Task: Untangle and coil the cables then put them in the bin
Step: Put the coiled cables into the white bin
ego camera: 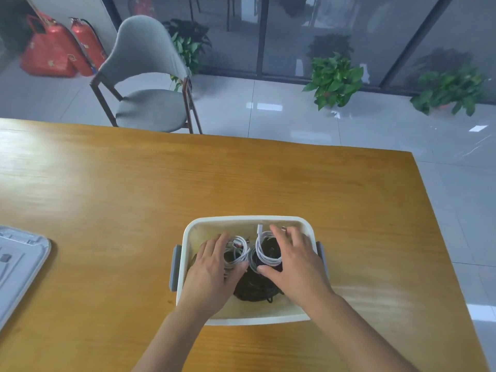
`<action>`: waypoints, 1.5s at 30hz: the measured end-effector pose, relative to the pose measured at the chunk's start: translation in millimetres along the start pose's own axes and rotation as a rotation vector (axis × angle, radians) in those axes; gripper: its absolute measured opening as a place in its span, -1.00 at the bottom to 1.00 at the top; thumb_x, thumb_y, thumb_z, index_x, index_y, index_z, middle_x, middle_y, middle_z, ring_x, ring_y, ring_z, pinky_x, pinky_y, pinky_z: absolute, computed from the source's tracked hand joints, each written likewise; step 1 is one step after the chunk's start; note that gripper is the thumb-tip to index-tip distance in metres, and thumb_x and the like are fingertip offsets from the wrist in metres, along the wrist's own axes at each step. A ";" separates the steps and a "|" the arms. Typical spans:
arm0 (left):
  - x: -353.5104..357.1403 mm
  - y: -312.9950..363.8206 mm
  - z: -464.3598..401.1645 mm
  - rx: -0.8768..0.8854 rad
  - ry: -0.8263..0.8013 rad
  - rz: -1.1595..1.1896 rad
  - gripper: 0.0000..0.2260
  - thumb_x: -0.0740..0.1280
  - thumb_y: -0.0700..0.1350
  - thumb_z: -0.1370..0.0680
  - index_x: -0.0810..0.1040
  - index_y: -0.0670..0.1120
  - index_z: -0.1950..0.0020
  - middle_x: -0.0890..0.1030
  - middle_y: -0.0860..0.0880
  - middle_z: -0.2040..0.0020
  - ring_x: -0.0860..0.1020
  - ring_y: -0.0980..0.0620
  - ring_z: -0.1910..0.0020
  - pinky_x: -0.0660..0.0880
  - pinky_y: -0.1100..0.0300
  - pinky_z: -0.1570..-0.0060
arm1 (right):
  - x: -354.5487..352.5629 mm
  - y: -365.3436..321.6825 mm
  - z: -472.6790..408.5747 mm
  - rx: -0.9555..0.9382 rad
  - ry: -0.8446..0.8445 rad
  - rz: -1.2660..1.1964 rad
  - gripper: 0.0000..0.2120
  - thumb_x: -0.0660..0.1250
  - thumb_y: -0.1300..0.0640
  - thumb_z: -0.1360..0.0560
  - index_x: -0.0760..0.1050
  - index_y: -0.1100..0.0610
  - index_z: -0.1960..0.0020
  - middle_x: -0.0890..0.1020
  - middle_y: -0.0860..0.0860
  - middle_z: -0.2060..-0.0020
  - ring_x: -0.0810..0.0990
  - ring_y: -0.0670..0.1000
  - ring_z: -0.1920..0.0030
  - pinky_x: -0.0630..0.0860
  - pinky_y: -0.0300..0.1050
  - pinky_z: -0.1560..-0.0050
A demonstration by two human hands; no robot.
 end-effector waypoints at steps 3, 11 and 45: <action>2.9 4.3 -2.8 0.007 0.058 0.007 -0.33 0.07 0.31 -0.66 0.17 -0.06 -0.65 0.38 0.02 -0.54 0.34 0.00 -0.51 0.41 0.01 -0.42 | 5.5 -1.5 6.8 -0.040 0.146 0.047 -0.19 0.35 -0.34 -0.52 0.16 -0.08 -0.64 0.28 0.02 -0.50 0.31 0.10 -0.49 0.46 -0.01 -0.38; 29.0 14.5 8.2 0.085 -0.003 -0.327 -0.40 0.01 0.15 -0.71 0.16 -0.16 -0.66 0.22 -0.15 -0.64 0.16 -0.17 -0.63 0.02 -0.11 -0.54 | 48.6 -3.7 19.5 -0.127 0.030 0.144 -0.29 -0.15 -0.31 -0.63 -0.29 -0.10 -0.67 -0.30 0.01 -0.67 -0.33 0.07 -0.66 -0.14 0.03 -0.60; 7.2 29.7 18.0 0.079 -0.039 -0.359 -0.22 0.13 0.19 -0.68 -0.41 0.12 -0.63 -0.09 -0.13 -0.70 0.03 -0.17 -0.67 0.18 -0.08 -0.58 | 13.7 -6.3 41.5 -0.038 -0.138 -0.021 -0.20 0.15 -0.28 -0.67 -0.34 -0.20 -0.65 -0.42 -0.07 -0.62 -0.42 0.08 -0.63 -0.23 0.08 -0.62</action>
Point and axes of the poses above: each hand's wrist, its own z-axis away from the middle knuckle, its own x-axis out of the palm, y = z × x, the point moved 1 cm from there along -z, towards the middle knuckle
